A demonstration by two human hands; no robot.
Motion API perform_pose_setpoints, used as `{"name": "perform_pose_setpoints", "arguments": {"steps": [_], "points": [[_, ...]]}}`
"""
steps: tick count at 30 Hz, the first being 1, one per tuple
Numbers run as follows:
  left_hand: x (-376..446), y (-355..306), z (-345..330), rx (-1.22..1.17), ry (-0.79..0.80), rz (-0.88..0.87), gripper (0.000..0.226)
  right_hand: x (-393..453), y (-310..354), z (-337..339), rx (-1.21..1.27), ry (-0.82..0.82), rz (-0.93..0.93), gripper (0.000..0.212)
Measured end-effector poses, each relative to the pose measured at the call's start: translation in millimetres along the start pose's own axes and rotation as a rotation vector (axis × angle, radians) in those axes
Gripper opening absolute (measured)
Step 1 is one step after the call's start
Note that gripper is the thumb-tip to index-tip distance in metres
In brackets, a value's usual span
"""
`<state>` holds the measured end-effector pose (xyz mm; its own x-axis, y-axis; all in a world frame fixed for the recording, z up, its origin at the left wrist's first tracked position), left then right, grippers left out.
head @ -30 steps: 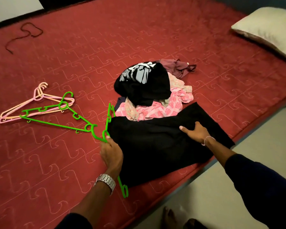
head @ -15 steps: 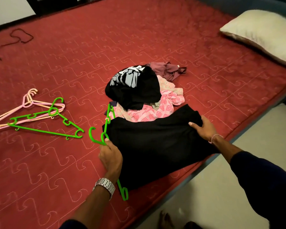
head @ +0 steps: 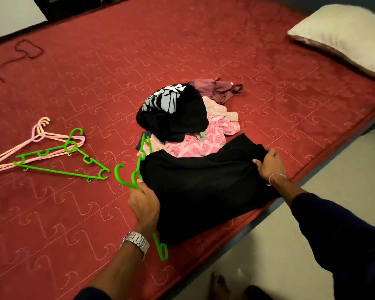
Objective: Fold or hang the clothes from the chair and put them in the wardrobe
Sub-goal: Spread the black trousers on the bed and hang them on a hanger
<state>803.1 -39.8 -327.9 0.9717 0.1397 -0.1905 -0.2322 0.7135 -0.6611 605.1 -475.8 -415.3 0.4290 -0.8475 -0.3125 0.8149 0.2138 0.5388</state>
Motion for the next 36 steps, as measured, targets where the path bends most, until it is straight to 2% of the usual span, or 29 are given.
{"name": "perform_pose_setpoints", "arguments": {"steps": [5, 10, 14, 17, 20, 25, 27, 29, 32, 33, 36], "points": [[-6, -14, 22, -0.017, 0.030, -0.036, 0.049, -45, 34, 1, -0.164, -0.143, 0.120, 0.063], [-7, -51, 53, -0.007, 0.051, -0.116, 0.048, -68, 106, 9, -0.021, -0.126, 0.336, 0.047], [-14, -87, 84, -0.001, 0.046, -0.203, 0.052, -78, 176, 24, 0.158, 0.008, 0.511, 0.028], [-21, -116, 106, 0.009, 0.048, -0.263, 0.052, -94, 234, 42, 0.253, 0.104, 0.640, 0.025], [-24, -144, 125, 0.012, 0.076, -0.326, 0.053, -121, 300, 71, 0.295, 0.137, 0.804, 0.036], [-23, -187, 163, -0.019, 0.150, -0.431, 0.057, -171, 409, 115, 0.118, 0.192, 1.101, 0.090], [-25, -205, 184, -0.029, 0.184, -0.479, 0.058, -189, 442, 130, 0.030, 0.204, 1.160, 0.099], [-22, -216, 201, -0.033, 0.238, -0.503, 0.057, -203, 465, 146, 0.039, 0.241, 1.164, 0.083], [-21, -228, 232, -0.037, 0.386, -0.524, 0.056, -229, 488, 174, 0.163, 0.276, 1.239, 0.025], [-23, -234, 243, -0.036, 0.447, -0.536, 0.057, -236, 494, 181, 0.181, 0.287, 1.258, 0.019], [-29, -248, 290, 0.012, 0.549, -0.612, 0.054, -268, 515, 196, 0.221, 0.370, 1.248, 0.028]]}}
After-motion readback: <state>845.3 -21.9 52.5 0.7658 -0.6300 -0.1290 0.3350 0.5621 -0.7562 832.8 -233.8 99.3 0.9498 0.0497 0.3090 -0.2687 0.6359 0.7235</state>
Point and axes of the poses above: each hand's wrist, its own x-axis towards the middle knuckle, its own z-axis out of the back of the hand, y = z × x, the point moved 10 cm from there along x, towards the middle knuckle, and after that the axes turned 11 degrees about x, right-handed, at the moved point
